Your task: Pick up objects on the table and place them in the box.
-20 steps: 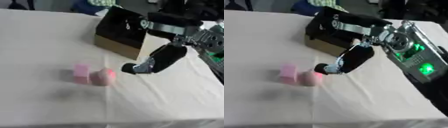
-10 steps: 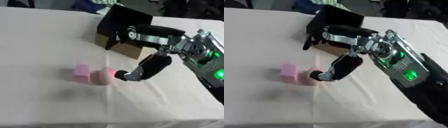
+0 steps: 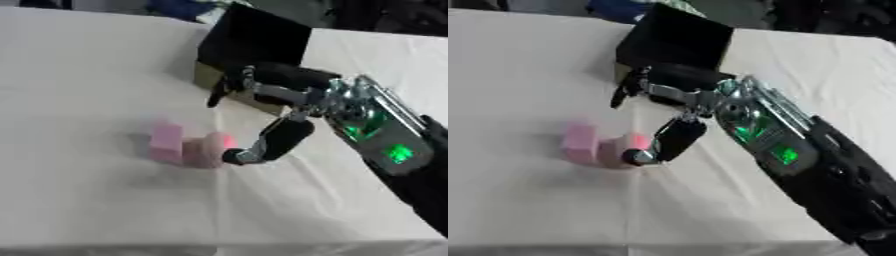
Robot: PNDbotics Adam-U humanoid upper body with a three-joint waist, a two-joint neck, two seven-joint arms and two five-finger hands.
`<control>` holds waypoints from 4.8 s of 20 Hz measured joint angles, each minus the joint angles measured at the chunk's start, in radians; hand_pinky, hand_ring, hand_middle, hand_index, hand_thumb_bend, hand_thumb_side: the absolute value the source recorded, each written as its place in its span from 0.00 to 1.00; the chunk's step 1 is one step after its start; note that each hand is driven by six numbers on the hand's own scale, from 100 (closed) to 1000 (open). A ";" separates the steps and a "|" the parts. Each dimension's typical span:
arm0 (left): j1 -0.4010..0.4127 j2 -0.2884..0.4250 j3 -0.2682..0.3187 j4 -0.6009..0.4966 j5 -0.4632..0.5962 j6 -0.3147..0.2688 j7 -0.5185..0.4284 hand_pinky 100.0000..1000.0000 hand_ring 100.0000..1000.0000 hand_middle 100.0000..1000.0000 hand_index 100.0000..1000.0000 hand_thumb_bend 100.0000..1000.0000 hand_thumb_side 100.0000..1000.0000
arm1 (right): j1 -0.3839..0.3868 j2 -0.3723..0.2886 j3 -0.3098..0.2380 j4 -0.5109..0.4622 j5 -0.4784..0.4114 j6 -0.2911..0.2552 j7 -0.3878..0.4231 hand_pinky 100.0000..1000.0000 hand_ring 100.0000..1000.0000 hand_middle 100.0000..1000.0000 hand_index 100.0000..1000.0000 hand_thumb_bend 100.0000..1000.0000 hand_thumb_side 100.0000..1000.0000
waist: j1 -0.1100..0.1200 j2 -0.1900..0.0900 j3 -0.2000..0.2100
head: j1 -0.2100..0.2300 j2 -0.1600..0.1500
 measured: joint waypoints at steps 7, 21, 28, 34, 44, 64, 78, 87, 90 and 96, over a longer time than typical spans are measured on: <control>-0.005 -0.009 -0.001 0.000 0.000 -0.005 -0.001 0.71 0.68 0.68 0.88 0.39 1.00 | 0.014 0.027 0.004 0.087 0.064 -0.062 -0.056 0.83 0.83 0.77 0.78 0.34 0.19 | 0.008 0.016 0.006 | -0.006 0.000; -0.009 -0.018 -0.006 0.000 0.006 -0.010 -0.007 0.70 0.68 0.67 0.87 0.37 1.00 | 0.023 0.065 0.013 0.108 0.059 -0.110 -0.101 0.74 0.76 0.65 0.65 0.26 0.12 | 0.010 0.023 0.012 | -0.008 0.000; -0.010 -0.025 -0.006 0.000 0.007 -0.012 -0.008 0.70 0.67 0.67 0.87 0.37 1.00 | 0.024 0.077 0.018 0.158 0.072 -0.117 -0.114 0.72 0.75 0.64 0.65 0.13 0.02 | 0.009 0.024 0.018 | -0.009 0.000; -0.010 -0.026 -0.005 0.000 0.007 -0.016 -0.009 0.70 0.67 0.67 0.87 0.37 1.00 | 0.028 0.085 0.022 0.202 0.112 -0.139 -0.116 0.78 0.81 0.76 0.73 0.20 0.02 | 0.009 0.027 0.019 | -0.013 0.000; -0.010 -0.026 -0.005 0.000 0.007 -0.020 -0.007 0.70 0.67 0.67 0.87 0.37 1.00 | 0.032 0.095 0.022 0.234 0.140 -0.185 -0.085 0.79 0.80 0.75 0.75 0.21 0.11 | 0.010 0.029 0.019 | -0.013 0.000; -0.009 -0.026 -0.005 0.000 0.008 -0.030 0.001 0.69 0.66 0.66 0.86 0.36 1.00 | 0.030 0.095 -0.009 0.174 0.072 -0.108 -0.185 0.69 0.61 0.49 0.47 0.00 0.01 | 0.012 0.029 0.013 | -0.013 0.000; -0.010 -0.025 -0.005 0.000 0.008 -0.032 -0.002 0.68 0.66 0.65 0.86 0.35 1.00 | -0.160 -0.067 -0.189 0.019 -0.082 0.029 -0.212 0.70 0.62 0.50 0.48 0.00 0.00 | 0.015 0.047 0.000 | -0.029 0.000; -0.030 -0.020 -0.012 0.000 0.008 -0.040 -0.011 0.68 0.66 0.65 0.86 0.35 1.00 | -0.295 -0.136 -0.304 0.162 -0.086 0.039 -0.318 0.70 0.62 0.50 0.47 0.00 0.00 | 0.023 0.075 0.010 | -0.041 -0.011; -0.038 -0.016 -0.018 0.000 0.008 -0.042 -0.018 0.68 0.66 0.65 0.86 0.35 1.00 | -0.329 -0.134 -0.321 0.228 -0.056 0.047 -0.337 0.70 0.62 0.50 0.47 0.00 0.00 | 0.026 0.082 0.017 | -0.048 -0.023; -0.060 -0.016 -0.025 0.000 0.008 -0.050 -0.029 0.68 0.66 0.65 0.86 0.34 1.00 | -0.364 -0.092 -0.336 0.368 0.024 0.027 -0.357 0.71 0.64 0.51 0.48 0.00 0.04 | 0.029 0.099 0.036 | -0.062 -0.056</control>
